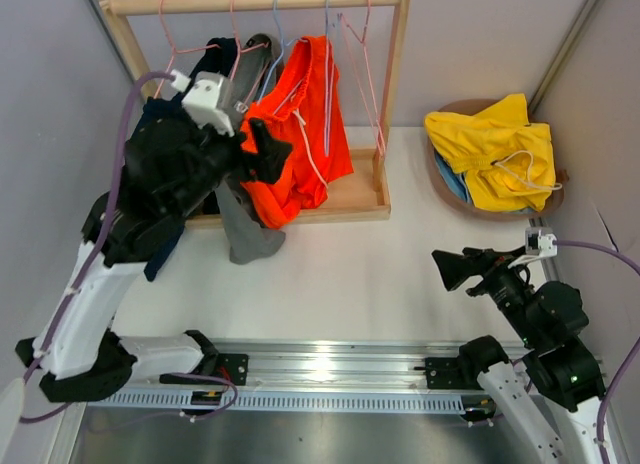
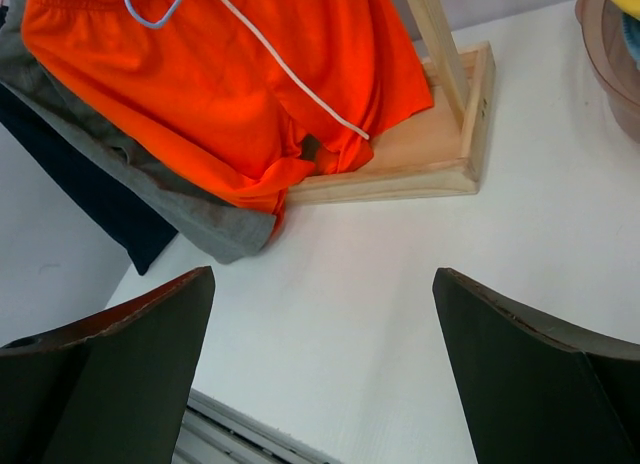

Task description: Remove the shorts from the hanger

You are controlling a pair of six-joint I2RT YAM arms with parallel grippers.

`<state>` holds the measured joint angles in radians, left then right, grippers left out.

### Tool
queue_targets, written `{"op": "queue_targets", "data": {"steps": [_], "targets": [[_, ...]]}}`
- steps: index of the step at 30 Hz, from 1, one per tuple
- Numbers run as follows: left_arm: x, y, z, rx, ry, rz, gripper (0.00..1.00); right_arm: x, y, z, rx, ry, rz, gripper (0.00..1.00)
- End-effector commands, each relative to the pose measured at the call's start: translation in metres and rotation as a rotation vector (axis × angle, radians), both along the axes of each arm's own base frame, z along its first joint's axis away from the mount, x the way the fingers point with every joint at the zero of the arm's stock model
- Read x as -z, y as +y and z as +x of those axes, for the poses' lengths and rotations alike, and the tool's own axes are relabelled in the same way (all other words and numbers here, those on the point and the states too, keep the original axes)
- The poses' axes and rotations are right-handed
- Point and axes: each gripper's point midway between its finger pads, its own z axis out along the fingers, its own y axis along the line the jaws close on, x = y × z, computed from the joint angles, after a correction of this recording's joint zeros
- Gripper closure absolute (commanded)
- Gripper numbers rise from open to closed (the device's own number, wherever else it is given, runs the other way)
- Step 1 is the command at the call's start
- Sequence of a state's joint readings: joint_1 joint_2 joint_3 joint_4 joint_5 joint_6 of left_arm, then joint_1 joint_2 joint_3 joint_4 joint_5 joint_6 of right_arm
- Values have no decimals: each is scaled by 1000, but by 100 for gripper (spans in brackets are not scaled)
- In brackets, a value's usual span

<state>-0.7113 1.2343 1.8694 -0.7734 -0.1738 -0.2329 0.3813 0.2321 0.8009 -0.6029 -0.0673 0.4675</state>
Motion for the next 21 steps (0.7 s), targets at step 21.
{"op": "queue_targets", "data": {"steps": [21], "targets": [[-21,41,79,-197,-109,115,2,8,-33,19,202,96,-71,0]]}}
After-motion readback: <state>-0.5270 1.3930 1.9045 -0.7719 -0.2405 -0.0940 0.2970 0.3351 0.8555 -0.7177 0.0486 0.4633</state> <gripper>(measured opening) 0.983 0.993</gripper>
